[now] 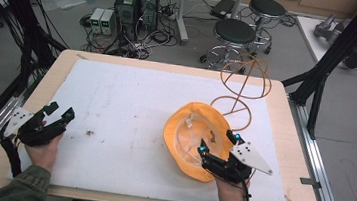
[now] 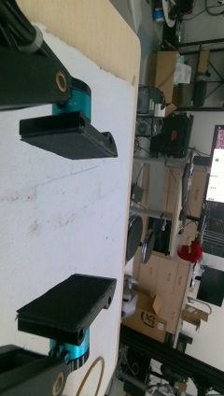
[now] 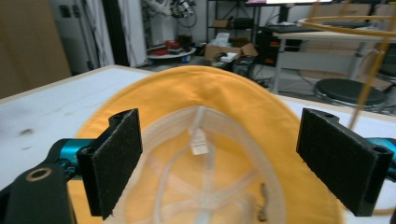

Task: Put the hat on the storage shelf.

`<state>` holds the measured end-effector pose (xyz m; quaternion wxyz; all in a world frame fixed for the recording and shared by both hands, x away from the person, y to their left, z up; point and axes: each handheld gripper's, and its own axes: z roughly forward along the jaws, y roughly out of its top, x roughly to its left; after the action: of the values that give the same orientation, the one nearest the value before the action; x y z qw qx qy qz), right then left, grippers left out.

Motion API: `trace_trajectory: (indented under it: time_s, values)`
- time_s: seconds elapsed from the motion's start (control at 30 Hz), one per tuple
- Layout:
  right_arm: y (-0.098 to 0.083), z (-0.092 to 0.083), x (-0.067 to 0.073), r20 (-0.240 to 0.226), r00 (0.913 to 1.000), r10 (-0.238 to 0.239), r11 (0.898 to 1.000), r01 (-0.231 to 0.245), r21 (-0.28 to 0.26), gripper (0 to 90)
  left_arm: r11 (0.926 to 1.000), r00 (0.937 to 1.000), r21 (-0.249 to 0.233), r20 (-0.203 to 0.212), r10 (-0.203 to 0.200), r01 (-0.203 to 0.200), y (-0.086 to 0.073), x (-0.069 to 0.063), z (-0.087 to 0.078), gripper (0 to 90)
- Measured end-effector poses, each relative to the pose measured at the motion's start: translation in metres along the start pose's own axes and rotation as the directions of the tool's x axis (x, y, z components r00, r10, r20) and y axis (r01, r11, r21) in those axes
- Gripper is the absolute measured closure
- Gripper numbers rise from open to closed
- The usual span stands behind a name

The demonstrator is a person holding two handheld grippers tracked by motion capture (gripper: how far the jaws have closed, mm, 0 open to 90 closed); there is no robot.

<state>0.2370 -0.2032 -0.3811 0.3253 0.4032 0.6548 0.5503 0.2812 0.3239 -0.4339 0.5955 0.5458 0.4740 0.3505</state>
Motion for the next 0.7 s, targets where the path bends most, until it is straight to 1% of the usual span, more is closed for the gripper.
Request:
trace_trajectory:
  time_s: [0.03, 0.13, 0.17, 0.2, 0.23, 0.27, 0.3, 0.33, 0.37, 0.4, 0.43, 0.47, 0.5, 0.53, 0.57, 0.67, 0.7]
  values:
    - [0.001, 0.001, 0.008, -0.036, 0.9993, -0.011, 1.000, 0.011, 0.007, 13.2, 1.0000, 1.0000, 0.002, 0.001, 0.000, 0.000, 0.000, 0.000, 0.000, 31.5]
    - [0.002, 0.004, 0.018, -0.069, 0.9972, -0.030, 0.999, 0.032, 0.016, 13.2, 1.0000, 1.0000, 0.001, 0.000, -0.001, 0.001, 0.000, 0.000, 0.000, 31.5]
    - [0.002, 0.004, 0.018, -0.069, 0.9972, -0.030, 0.999, 0.032, 0.016, 13.2, 1.0000, 1.0000, 0.001, 0.000, -0.001, 0.001, 0.000, 0.000, 0.000, 31.5]
    - [0.002, 0.005, 0.026, -0.097, 0.9943, -0.045, 0.998, 0.048, 0.028, 13.2, 1.0000, 1.0000, 0.002, 0.000, 0.000, 0.000, 0.000, 0.000, 0.000, 31.5]
    - [0.002, 0.005, 0.026, -0.097, 0.9943, -0.045, 0.998, 0.048, 0.028, 13.2, 1.0000, 1.0000, 0.002, 0.001, 0.000, 0.000, 0.000, 0.000, 0.000, 31.5]
    - [0.002, 0.007, 0.033, -0.120, 0.9911, -0.057, 0.997, 0.062, 0.036, 13.2, 1.0000, 1.0000, 0.002, 0.001, 0.000, 0.000, 0.000, 0.000, 0.000, 31.6]
    - [0.002, 0.007, 0.033, -0.120, 0.9911, -0.057, 0.997, 0.062, 0.036, 13.2, 1.0000, 1.0000, 0.002, 0.001, 0.001, -0.001, 0.000, 0.000, 0.000, 31.6]
    - [0.002, 0.009, 0.039, -0.139, 0.9884, -0.062, 0.997, 0.068, 0.044, 13.2, 1.0000, 1.0000, 0.002, 0.001, 0.000, 0.000, 0.000, 0.000, 0.000, 31.5]
    - [0.002, 0.009, 0.039, -0.139, 0.9884, -0.062, 0.997, 0.068, 0.044, 13.2, 1.0000, 1.0000, 0.002, 0.001, 0.000, 0.000, 0.000, 0.000, 0.000, 31.5]
    - [0.001, 0.010, 0.045, -0.155, 0.9854, -0.071, 0.995, 0.080, 0.054, 13.2, 1.0000, 1.0000, 0.002, 0.001, 0.000, 0.000, 0.000, 0.000, 0.000, 31.5]
    - [0.001, 0.010, 0.045, -0.155, 0.9854, -0.071, 0.995, 0.080, 0.054, 13.2, 1.0000, 1.0000, 0.002, 0.001, 0.000, 0.000, 0.000, 0.000, 0.000, 31.5]
    - [0.000, 0.011, 0.050, -0.168, 0.9821, -0.086, 0.993, 0.098, 0.067, 13.2, 1.0000, 1.0000, 0.001, 0.001, 0.000, 0.000, 0.000, 0.000, 0.000, 31.5]
    - [0.000, 0.011, 0.050, -0.168, 0.9821, -0.086, 0.993, 0.098, 0.067, 13.2, 1.0000, 1.0000, 0.003, 0.003, 0.001, -0.001, 0.000, 0.000, 0.000, 31.5]
    - [-0.001, 0.013, 0.053, -0.172, 0.9798, -0.102, 0.990, 0.116, 0.076, 13.2, 1.0000, 1.0000, 0.002, 0.002, 0.001, -0.001, 0.000, 0.000, 0.000, 31.5]
    - [-0.001, 0.013, 0.053, -0.172, 0.9798, -0.102, 0.990, 0.116, 0.076, 13.2, 1.0000, 1.0000, 0.003, 0.003, 0.001, -0.001, 0.000, 0.000, 0.000, 31.5]
    - [-0.003, 0.015, 0.057, -0.180, 0.9761, -0.121, 0.986, 0.139, 0.091, 13.2, 1.0000, 1.0000, 0.004, 0.003, 0.001, -0.001, 0.000, 0.000, 0.000, 31.5]
    - [-0.004, 0.015, 0.058, -0.184, 0.9755, -0.121, 0.985, 0.140, 0.096, 13.3, 1.0000, 1.0000, 0.003, 0.002, 0.000, 0.000, 0.000, 0.000, 0.000, 31.5]
